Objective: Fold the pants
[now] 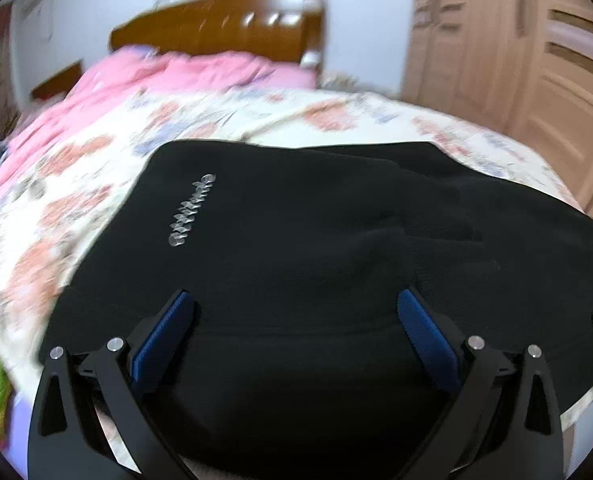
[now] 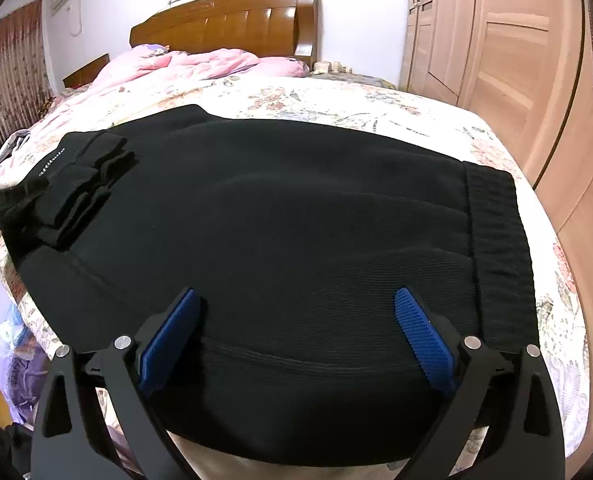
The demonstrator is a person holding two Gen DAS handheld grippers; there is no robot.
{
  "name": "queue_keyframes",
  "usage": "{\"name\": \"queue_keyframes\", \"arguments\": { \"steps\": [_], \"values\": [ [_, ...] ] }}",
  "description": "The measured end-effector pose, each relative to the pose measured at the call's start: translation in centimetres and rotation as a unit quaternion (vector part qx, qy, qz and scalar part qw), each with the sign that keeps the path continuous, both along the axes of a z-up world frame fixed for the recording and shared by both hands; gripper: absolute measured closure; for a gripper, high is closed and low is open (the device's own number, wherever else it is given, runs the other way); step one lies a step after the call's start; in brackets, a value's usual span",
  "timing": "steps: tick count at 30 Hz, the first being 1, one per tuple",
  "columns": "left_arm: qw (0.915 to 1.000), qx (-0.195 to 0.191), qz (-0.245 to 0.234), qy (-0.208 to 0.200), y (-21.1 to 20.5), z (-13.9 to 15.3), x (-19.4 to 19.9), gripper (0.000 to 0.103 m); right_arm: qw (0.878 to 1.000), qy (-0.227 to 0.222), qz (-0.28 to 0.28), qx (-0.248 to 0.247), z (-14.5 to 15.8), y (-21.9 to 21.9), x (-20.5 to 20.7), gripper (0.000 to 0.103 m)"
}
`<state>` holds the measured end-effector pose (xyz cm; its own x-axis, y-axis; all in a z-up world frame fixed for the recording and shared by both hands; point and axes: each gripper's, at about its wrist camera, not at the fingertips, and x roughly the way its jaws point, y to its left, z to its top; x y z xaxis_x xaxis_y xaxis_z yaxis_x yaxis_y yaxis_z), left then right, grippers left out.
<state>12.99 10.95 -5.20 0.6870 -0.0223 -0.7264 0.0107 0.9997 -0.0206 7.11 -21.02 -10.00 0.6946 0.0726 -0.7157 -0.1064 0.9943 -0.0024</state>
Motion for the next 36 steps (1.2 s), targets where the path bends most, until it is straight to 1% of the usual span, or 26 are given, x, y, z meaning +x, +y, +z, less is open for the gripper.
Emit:
{"name": "queue_keyframes", "arguments": {
  "steps": [1,2,3,4,6,7,8,9,10,12,14,15,16,17,18,19,21,23,24,25,27,29,30,33,36],
  "values": [
    [1.0000,-0.001,0.003,-0.008,-0.6,1.6,0.1,0.002,1.000,-0.001,-0.002,-0.001,0.0,0.1,0.0,0.008],
    [0.9995,-0.010,-0.015,-0.027,-1.5,3.1,0.1,0.002,1.000,0.000,-0.002,-0.002,0.0,0.2,-0.1,0.007],
    [0.9987,-0.013,-0.034,-0.037,-2.4,4.2,0.4,0.002,1.000,0.001,-0.002,-0.002,0.0,0.3,-0.1,0.007],
    [0.9969,-0.007,-0.064,-0.046,-4.1,5.4,1.2,0.002,1.000,0.004,0.001,-0.001,0.1,0.2,-0.1,0.007],
    [0.9919,0.021,-0.110,-0.058,-7.2,6.7,3.4,0.002,1.000,0.013,0.010,0.001,0.3,0.1,0.0,0.008],
    [0.9882,0.036,-0.137,-0.057,-8.7,6.6,5.2,0.002,1.000,0.022,0.015,0.005,0.5,0.1,0.1,0.008],
    [0.9848,0.041,-0.162,-0.047,-9.7,6.1,7.2,0.002,0.999,0.037,0.023,0.011,1.0,-0.2,0.3,0.008],
    [0.9821,0.038,-0.182,-0.027,-10.2,5.2,9.4,0.002,0.999,0.044,0.028,0.014,1.4,-0.3,0.5,0.008],
    [0.9808,0.032,-0.193,-0.001,-10.4,4.2,11.3,0.002,0.998,0.040,0.035,0.019,2.2,-0.4,0.6,0.008],
    [0.9783,0.015,-0.202,0.044,-9.8,2.6,14.2,0.002,0.998,0.018,0.046,0.024,3.7,-0.4,1.3,0.008],
    [0.9759,-0.018,-0.205,0.071,-8.5,0.9,15.6,0.002,0.998,0.013,0.063,0.023,4.8,0.4,3.5,0.007],
    [0.9757,-0.028,-0.202,0.080,-8.0,0.0,15.8,0.002,0.997,0.013,0.073,0.020,5.0,1.1,4.8,0.007],
    [0.9750,-0.046,-0.199,0.087,-7.3,-0.9,16.0,0.002,0.996,0.015,0.082,0.017,5.1,1.9,6.5,0.007],
    [0.9738,-0.073,-0.202,0.076,-6.6,-0.6,15.9,0.002,0.996,0.018,0.085,0.013,5.1,2.5,7.6,0.007],
    [0.9723,-0.100,-0.198,0.073,-5.8,-0.7,16.1,0.002,0.996,0.026,0.088,0.007,4.8,3.3,9.5,0.007],
    [0.9711,-0.115,-0.196,0.073,-5.4,-0.9,16.1,0.002,0.995,0.036,0.091,0.003,4.4,3.9,11.1,0.008],
    [0.9690,-0.133,-0.196,0.071,-5.0,-0.9,16.2,0.002,0.993,0.076,0.089,-0.002,2.3,4.4,14.3,0.008],
    [0.9703,-0.124,-0.195,0.072,-5.3,-1.0,16.3,0.002,0.991,0.104,0.076,-0.024,0.5,3.8,15.6,0.007],
    [0.9720,-0.110,-0.195,0.072,-5.8,-1.0,16.2,0.002,0.991,0.097,0.088,-0.019,0.5,3.3,15.4,0.006],
    [0.9731,-0.100,-0.194,0.073,-6.0,-1.0,16.2,0.002,0.991,0.100,0.087,-0.014,0.6,2.9,15.2,0.006],
    [0.9750,-0.083,-0.193,0.073,-6.4,-0.9,16.1,0.002,0.992,0.107,0.061,-0.027,0.6,1.4,14.5,0.006],
    [0.9759,-0.076,-0.191,0.073,-6.3,-0.8,16.0,0.002,0.993,0.105,0.052,0.001,0.9,-0.1,13.6,0.006],
    [0.9764,-0.071,-0.190,0.073,-6.4,-0.8,16.0,0.002,0.993,0.106,0.048,0.007,1.0,-0.5,13.1,0.006],
    [0.9782,-0.055,-0.187,0.073,-6.7,-0.9,15.9,0.002,0.993,0.106,0.049,0.002,0.9,-0.5,12.6,0.006],
    [0.9789,-0.041,-0.185,0.075,-6.9,-0.9,15.9,0.002,0.994,0.103,0.044,0.000,0.6,0.0,13.6,0.004]
  ]
}}
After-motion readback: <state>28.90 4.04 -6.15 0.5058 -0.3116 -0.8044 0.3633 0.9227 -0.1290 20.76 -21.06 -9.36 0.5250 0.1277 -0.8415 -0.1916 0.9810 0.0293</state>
